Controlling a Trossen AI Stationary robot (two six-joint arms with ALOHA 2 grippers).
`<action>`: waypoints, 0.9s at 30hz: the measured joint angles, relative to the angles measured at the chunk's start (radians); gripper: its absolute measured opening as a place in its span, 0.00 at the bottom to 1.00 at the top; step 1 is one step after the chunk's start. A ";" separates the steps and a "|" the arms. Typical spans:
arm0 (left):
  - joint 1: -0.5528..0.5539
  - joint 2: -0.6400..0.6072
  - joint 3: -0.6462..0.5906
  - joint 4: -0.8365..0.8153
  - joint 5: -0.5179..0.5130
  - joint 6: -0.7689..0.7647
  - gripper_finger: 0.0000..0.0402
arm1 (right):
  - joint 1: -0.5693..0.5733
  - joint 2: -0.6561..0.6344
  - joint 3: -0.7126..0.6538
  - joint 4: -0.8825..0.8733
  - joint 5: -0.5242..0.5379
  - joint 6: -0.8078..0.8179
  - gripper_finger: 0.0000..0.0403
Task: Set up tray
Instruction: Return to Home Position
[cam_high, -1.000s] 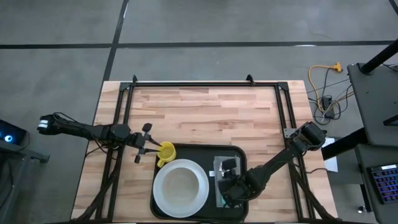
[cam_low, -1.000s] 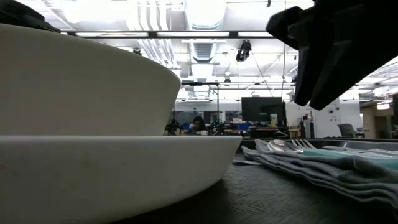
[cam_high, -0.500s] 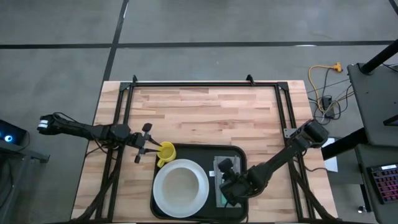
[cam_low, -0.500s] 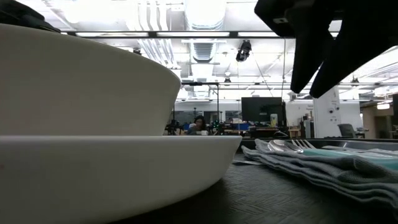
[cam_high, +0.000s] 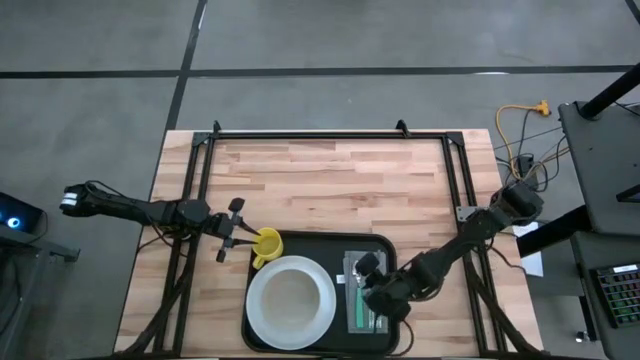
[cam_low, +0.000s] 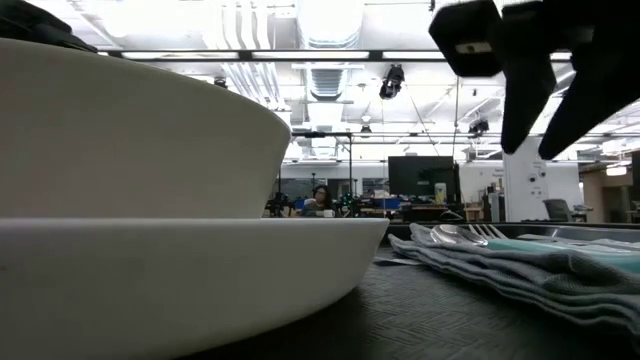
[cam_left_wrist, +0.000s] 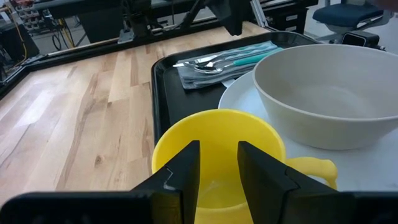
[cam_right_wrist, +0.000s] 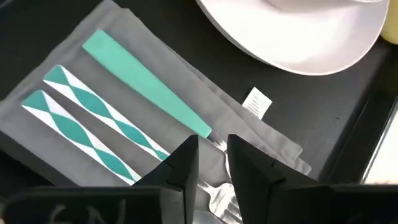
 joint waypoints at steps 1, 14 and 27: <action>0.000 0.000 0.000 0.000 0.000 0.000 0.23 | -0.002 -0.014 -0.023 0.023 0.000 -0.006 0.20; 0.000 0.005 0.000 0.000 0.000 0.000 0.23 | -0.015 -0.283 -0.315 0.223 0.001 0.020 0.20; 0.000 0.008 0.000 -0.001 0.000 0.000 0.23 | -0.012 -0.634 -0.541 0.296 0.002 0.172 0.18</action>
